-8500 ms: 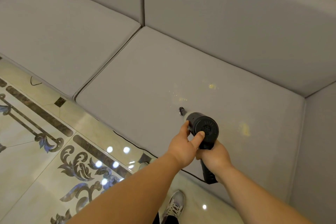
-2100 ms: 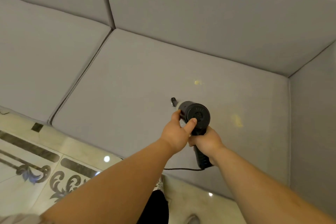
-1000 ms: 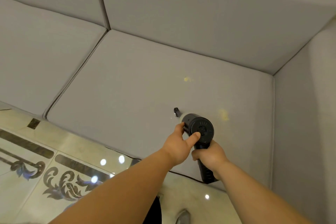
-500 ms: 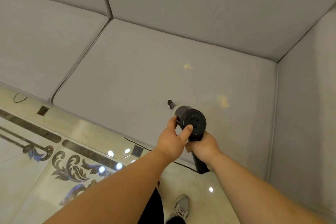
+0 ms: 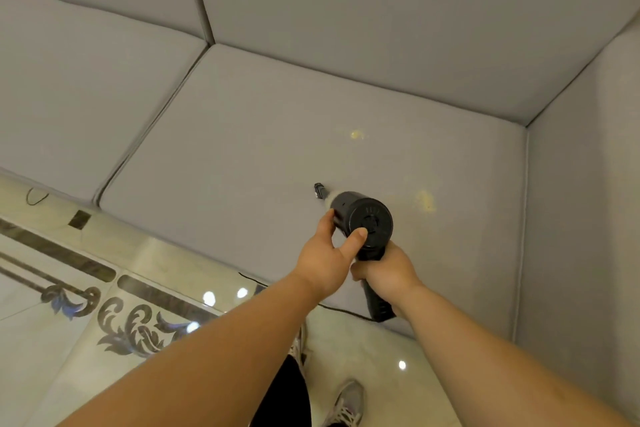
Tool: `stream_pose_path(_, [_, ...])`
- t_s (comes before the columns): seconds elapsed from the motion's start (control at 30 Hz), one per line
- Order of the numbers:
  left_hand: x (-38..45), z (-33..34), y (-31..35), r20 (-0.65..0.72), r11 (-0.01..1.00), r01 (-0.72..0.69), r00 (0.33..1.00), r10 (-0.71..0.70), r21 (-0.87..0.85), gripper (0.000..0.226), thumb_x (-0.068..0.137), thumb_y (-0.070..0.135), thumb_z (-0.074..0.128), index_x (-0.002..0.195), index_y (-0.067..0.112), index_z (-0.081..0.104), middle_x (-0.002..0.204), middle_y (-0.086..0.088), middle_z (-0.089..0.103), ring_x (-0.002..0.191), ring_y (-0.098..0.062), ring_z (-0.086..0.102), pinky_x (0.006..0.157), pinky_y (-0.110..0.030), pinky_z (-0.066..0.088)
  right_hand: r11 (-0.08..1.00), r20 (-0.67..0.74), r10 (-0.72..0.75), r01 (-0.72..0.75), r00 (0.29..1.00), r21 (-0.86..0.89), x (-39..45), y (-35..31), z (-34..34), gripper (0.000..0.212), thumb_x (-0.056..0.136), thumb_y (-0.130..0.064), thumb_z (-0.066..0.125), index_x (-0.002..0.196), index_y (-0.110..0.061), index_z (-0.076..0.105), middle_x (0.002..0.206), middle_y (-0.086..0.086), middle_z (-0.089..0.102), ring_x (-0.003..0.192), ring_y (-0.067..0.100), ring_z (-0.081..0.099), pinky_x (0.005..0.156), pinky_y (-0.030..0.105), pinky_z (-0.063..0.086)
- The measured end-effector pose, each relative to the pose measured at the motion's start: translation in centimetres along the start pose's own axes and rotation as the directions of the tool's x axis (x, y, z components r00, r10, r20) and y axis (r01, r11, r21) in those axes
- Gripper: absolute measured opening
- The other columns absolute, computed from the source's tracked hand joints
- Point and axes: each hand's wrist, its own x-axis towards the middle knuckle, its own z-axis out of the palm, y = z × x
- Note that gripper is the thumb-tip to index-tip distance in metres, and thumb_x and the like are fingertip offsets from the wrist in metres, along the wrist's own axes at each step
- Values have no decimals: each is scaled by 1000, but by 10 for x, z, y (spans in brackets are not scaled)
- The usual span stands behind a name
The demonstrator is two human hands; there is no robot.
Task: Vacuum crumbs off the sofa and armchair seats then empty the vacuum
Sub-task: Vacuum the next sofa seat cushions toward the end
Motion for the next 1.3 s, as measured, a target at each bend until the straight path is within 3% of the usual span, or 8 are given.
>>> stream_pose_path(0.13, [14,-19,-11,42,998,59,997,-60,30,75,90,48,54,151,31,14,146,0,42,125,-28,49,108,-45,37,1000,45,21,-20,999,-11,14,-3,20,34,69,-6,72,96,-23,58,87,2,64,82,25,61,66,32,45])
stream_pose_path(0.43, [3,30,9,178,997,72,981,-76,26,76,89,51,54,151,32,13,146,1,42,125,-28,50,108,-44,37,995,-55,98,-99,994,-13,-14,18,-31,33,67,-3,70,91,-22,60,84,6,64,78,25,60,63,31,45])
stream_pose_path(0.7, [10,20,54,157,1000,12,988,-13,8,74,91,49,53,151,32,13,146,3,43,126,-28,49,108,-43,36,999,-82,43,-42,996,18,-14,-20,-51,34,67,-5,71,95,-18,60,85,6,65,76,25,60,60,29,42])
stream_pose_path(1.07, [133,-9,129,233,998,-54,972,43,42,72,91,47,52,151,36,13,148,2,40,129,-24,45,109,-38,35,975,-189,90,-48,978,216,76,-112,-69,37,71,2,70,100,-17,60,89,12,66,81,31,61,72,39,51])
stream_pose_path(1.3, [201,-10,143,288,995,-30,958,1,96,72,92,47,52,151,34,14,146,0,42,130,-23,43,94,-24,32,951,-181,191,-137,965,276,130,-135,-74,38,71,3,69,105,-14,61,89,16,65,82,34,60,81,49,53])
